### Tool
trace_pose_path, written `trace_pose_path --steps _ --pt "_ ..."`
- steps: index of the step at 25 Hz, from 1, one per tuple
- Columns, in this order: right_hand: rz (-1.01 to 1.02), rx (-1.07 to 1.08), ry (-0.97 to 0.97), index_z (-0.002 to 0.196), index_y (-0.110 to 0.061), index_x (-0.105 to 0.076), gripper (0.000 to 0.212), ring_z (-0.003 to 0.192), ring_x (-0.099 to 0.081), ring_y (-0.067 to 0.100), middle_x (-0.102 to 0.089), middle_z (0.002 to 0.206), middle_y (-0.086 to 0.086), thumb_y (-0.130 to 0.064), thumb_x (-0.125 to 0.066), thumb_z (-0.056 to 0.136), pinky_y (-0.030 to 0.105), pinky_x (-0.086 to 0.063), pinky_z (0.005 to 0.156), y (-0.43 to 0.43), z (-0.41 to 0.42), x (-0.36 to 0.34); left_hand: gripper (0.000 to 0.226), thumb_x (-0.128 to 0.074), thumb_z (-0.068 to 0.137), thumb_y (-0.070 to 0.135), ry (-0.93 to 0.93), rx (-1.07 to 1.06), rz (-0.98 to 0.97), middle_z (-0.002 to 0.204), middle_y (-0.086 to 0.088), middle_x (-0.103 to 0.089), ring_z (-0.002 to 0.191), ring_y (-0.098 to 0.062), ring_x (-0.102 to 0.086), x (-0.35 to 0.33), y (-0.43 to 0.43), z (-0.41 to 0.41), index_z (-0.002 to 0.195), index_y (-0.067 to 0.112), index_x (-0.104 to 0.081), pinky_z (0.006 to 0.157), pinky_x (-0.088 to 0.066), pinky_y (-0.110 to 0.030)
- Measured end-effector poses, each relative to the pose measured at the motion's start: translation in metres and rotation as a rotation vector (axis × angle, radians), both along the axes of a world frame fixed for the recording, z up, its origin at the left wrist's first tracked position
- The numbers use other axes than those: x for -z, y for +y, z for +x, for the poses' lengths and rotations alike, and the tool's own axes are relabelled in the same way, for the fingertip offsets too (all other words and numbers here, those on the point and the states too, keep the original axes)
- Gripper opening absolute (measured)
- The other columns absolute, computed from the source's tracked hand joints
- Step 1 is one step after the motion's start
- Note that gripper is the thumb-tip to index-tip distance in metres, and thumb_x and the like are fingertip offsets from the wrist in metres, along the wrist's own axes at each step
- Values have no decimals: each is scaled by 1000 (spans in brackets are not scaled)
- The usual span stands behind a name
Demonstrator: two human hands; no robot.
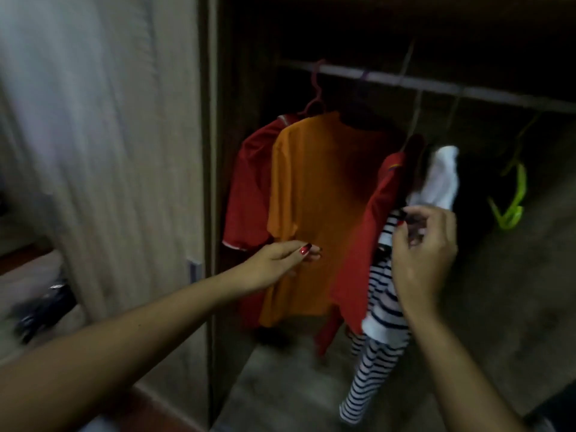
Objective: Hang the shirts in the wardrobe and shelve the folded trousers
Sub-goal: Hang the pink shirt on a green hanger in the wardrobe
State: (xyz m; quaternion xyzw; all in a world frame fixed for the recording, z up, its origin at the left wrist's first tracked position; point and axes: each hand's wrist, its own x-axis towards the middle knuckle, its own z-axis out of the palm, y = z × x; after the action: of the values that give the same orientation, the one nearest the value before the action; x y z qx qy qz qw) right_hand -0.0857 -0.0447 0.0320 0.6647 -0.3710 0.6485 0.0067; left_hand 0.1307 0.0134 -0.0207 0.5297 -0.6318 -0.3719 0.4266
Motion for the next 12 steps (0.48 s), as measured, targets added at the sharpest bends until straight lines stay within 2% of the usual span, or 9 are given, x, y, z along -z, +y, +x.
trace_pose_path --steps 2,5,6,7,8,9,12 --pt "113 -157 41 99 -8 -61 23 82 -58 22 -61 94 11 3 -54 79 20 -44 73 10 43 21 30 -38 100 31 53 -127 54 125 2 -64 116 -13 -60 17 32 33 122 23 -57 96 -48 -37" --pt "199 -342 121 94 -6 -62 23 73 -57 24 -63 87 13 7 -57 76 8 -39 66 29 118 46 30 -35 102 26 149 -289 99 117 1 -64 108 -14 -58 32 87 89 122 17 -56 83 -47 -27" --pt "218 -404 157 94 -6 -63 22 73 -58 25 -64 87 14 5 -58 76 12 -43 69 37 146 54 30 -35 102 27 188 -356 112 114 1 -65 107 -14 -57 37 110 111 120 18 -57 83 -45 -27" --pt "223 -465 205 94 -7 -63 20 75 -60 28 -64 87 15 3 -59 76 22 -47 72 46 175 61 29 -36 102 28 212 -434 124 113 0 -66 106 -15 -57 47 133 137 118 18 -58 84 -45 -28" --pt "220 -521 257 94 -7 -63 19 77 -61 30 -65 88 15 1 -59 77 31 -48 75 57 204 68 28 -39 101 30 242 -512 129 112 0 -67 104 -16 -59 54 159 162 116 18 -60 84 -46 -30" --pt "231 -577 298 93 -7 -64 18 79 -61 30 -65 89 16 0 -59 77 35 -47 76 69 237 76 26 -44 99 33 286 -587 121 108 1 -69 99 -17 -61 63 188 191 111 19 -62 84 -46 -31" --pt "345 -744 363 94 -18 -64 19 76 -60 24 -66 91 11 -5 -60 80 32 -51 70 115 333 96 21 -47 98 28 390 -838 89 91 3 -71 85 -13 -64 81 275 267 100 19 -66 77 -52 -27"
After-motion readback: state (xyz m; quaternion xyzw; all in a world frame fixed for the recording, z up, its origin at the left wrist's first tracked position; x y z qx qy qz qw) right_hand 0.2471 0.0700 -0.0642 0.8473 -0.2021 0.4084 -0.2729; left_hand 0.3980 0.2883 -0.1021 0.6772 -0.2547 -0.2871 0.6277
